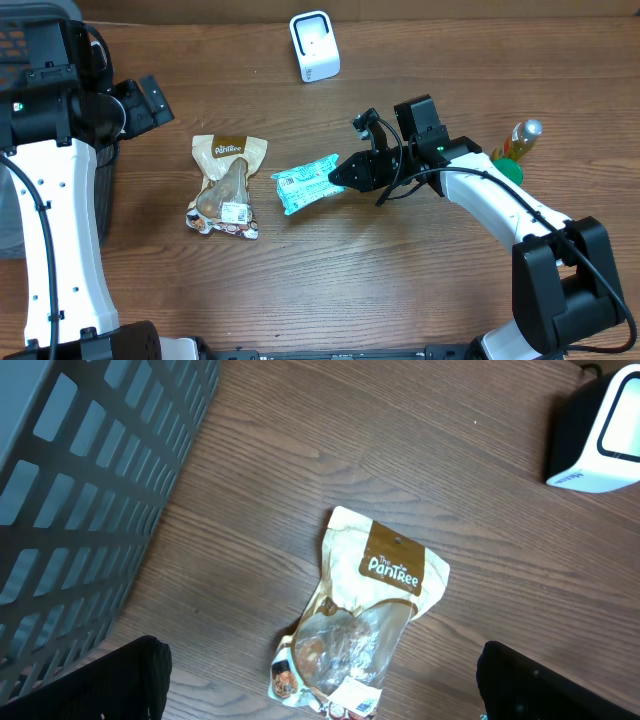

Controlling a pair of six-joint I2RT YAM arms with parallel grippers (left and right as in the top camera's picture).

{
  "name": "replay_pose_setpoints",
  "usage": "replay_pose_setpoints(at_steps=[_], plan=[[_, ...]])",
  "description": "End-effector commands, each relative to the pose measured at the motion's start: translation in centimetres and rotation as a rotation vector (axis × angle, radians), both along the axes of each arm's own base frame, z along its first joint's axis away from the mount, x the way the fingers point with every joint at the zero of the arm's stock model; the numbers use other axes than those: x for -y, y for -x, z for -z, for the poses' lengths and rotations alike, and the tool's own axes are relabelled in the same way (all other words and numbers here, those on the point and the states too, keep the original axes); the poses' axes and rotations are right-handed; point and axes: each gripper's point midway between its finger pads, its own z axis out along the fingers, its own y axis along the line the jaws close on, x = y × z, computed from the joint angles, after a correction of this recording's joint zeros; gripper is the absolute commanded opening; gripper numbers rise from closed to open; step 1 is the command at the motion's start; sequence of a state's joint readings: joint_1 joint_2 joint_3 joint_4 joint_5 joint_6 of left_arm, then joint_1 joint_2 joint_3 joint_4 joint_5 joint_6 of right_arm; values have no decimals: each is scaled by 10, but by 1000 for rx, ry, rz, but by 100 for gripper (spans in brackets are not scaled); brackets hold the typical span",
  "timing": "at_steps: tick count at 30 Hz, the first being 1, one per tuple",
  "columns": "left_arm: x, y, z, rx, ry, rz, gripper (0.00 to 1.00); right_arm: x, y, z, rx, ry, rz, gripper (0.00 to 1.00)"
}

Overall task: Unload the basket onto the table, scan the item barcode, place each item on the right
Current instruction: 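Lift the wipes pack with the right gripper and turn it, then carry the wipes pack up to the white scanner with the right gripper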

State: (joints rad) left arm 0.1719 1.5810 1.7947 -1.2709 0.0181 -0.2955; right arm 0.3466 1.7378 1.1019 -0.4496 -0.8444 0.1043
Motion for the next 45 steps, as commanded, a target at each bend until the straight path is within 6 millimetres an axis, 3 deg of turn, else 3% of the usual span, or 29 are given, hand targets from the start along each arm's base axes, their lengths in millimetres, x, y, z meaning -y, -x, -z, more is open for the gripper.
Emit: replay_pose_setpoints(at_steps=[1, 8, 13, 18, 20, 23, 26, 28, 32, 41, 45], plan=[[1, -1, -2, 5, -6, 12, 100, 4, -6, -6, 43, 11, 16, 4], [1, -1, -2, 5, -6, 12, 99, 32, -33, 19, 176, 239, 114, 4], [1, -1, -2, 5, -6, 12, 100, 34, -44, 15, 276, 267, 85, 4], [1, -1, -2, 5, -6, 12, 100, 27, -73, -52, 352, 257, 110, 3], [1, -1, -2, 5, -6, 12, 100, 32, -86, -91, 399, 290, 146, 3], [1, -1, -2, 5, -6, 12, 99, 45, -109, -170, 597, 369, 195, 3], [1, -1, -2, 5, -6, 12, 100, 56, -129, -215, 779, 426, 251, 3], [1, -1, -2, 5, -6, 12, 100, 59, -140, -226, 865, 455, 267, 3], [1, -1, -2, 5, -6, 12, 99, 55, -168, -220, 996, 545, 245, 3], [1, -1, -2, 5, -6, 12, 100, 13, -233, -146, 1272, 903, 49, 4], [1, -1, -2, 5, -6, 12, 100, 3, -257, -118, 1350, 1023, 30, 3]])
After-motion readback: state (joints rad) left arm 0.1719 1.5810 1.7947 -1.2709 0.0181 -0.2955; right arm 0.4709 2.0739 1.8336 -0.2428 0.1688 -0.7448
